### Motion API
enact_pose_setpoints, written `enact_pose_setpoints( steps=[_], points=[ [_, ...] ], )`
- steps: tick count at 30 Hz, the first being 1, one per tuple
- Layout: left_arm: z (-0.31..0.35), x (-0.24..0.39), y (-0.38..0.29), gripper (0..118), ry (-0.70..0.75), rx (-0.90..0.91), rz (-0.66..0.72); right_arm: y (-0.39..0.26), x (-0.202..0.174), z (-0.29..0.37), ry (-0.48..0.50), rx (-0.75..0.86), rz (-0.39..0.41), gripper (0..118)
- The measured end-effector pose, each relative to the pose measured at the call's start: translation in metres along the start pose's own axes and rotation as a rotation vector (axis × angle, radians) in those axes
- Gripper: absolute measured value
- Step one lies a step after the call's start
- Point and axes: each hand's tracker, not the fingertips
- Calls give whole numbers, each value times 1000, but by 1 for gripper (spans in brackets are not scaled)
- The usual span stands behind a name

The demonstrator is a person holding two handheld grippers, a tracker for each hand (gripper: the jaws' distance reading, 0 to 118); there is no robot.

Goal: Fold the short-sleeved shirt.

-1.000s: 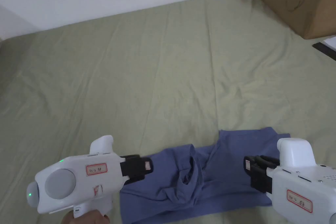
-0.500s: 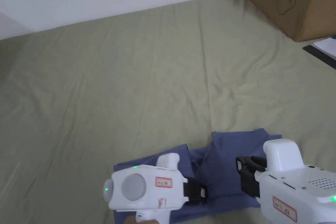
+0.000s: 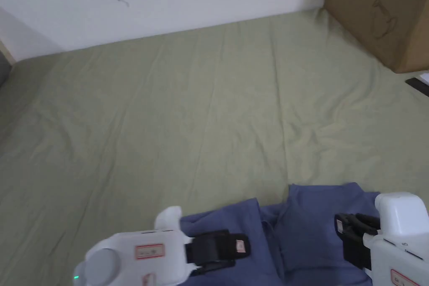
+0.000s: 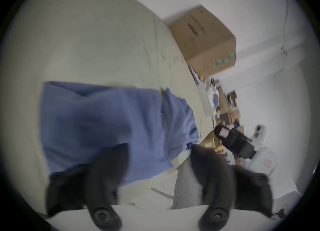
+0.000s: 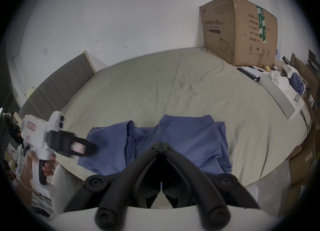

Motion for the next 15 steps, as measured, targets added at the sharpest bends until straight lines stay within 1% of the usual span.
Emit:
enact_pose_setpoints(
  steps=[1,2,4,6,10,13,15],
  points=[
    [15,-11,1,107,4,36,10,0,-2,-2,-1,-7,4,0],
    [28,-21,1,110,12,73,21,1,-4,-4,0,-15,5,0],
    [53,-43,1,112,36,155,79,1,-10,-6,6,-26,15,0],
    [67,-68,1,112,42,182,151,2,-17,-8,13,-35,32,0],
    [67,-109,-3,112,-29,138,299,3,-34,-15,32,-62,81,0],
    [50,-119,-5,111,-72,98,302,5,-46,-18,25,-76,122,0],
    [34,-121,-4,111,-110,53,290,6,-51,-18,28,-79,136,0]
  ],
)
